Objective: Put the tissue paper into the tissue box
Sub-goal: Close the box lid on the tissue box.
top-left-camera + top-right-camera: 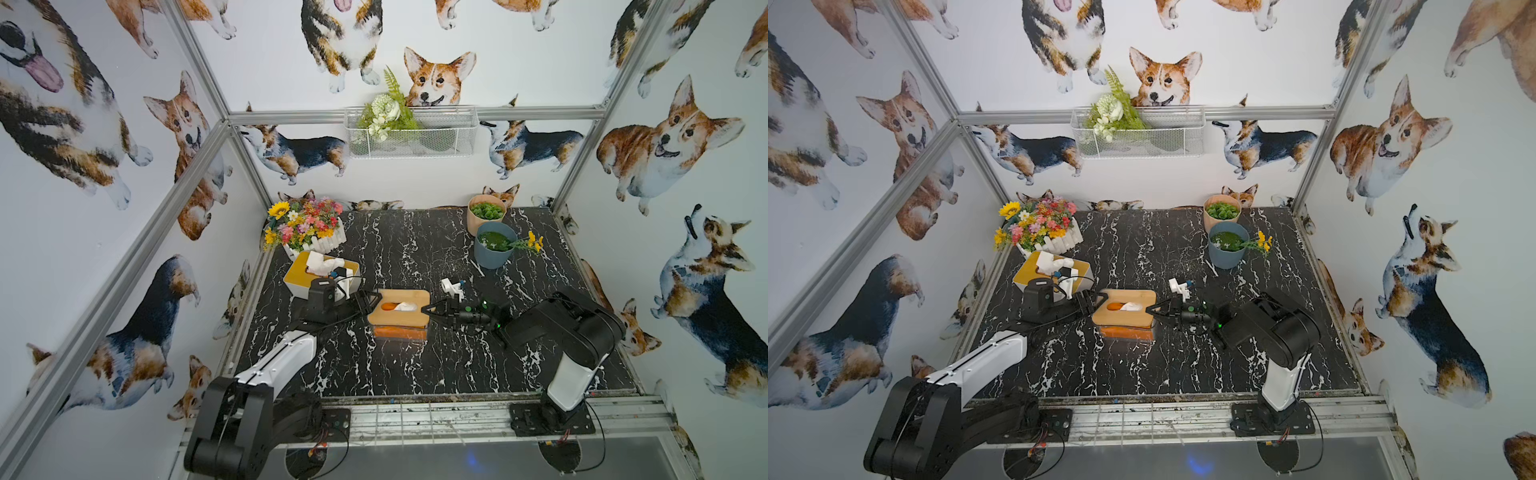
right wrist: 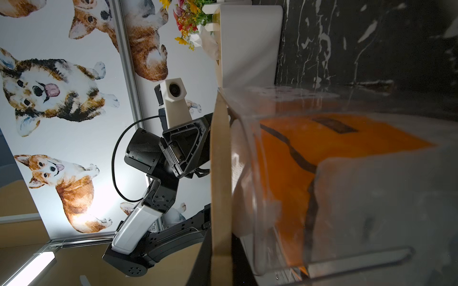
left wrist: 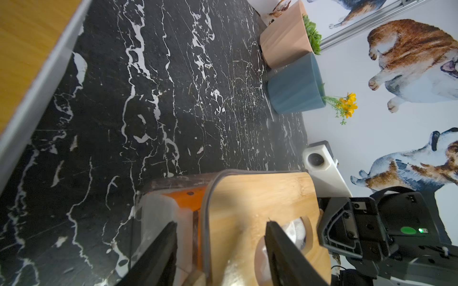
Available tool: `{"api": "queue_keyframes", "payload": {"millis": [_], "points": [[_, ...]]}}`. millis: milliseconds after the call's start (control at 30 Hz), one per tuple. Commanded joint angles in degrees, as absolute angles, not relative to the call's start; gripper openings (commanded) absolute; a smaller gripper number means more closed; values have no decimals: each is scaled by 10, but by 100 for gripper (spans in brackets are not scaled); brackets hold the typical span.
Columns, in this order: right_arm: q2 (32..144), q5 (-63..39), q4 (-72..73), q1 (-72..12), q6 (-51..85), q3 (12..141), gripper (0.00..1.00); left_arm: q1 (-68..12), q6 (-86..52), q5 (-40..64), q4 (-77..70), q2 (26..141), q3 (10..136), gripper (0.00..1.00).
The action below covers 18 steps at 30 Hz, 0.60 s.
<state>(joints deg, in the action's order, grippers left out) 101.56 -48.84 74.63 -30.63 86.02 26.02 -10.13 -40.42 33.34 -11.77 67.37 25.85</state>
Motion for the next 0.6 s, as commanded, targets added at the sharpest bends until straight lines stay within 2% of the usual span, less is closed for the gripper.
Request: {"api": "queue_keyframes", "payload": {"millis": [0,333,567], "points": [[1014,-485,714,-309,825,271,0,-102,-402,345,-135,673,259,56],[1019,-481,668,-309,794,282,0,-103,-403,346,-135,671,259,38],[1026,-481,683,-308,805,276,0,-106,-408,343,-141,671,252,32]]}}
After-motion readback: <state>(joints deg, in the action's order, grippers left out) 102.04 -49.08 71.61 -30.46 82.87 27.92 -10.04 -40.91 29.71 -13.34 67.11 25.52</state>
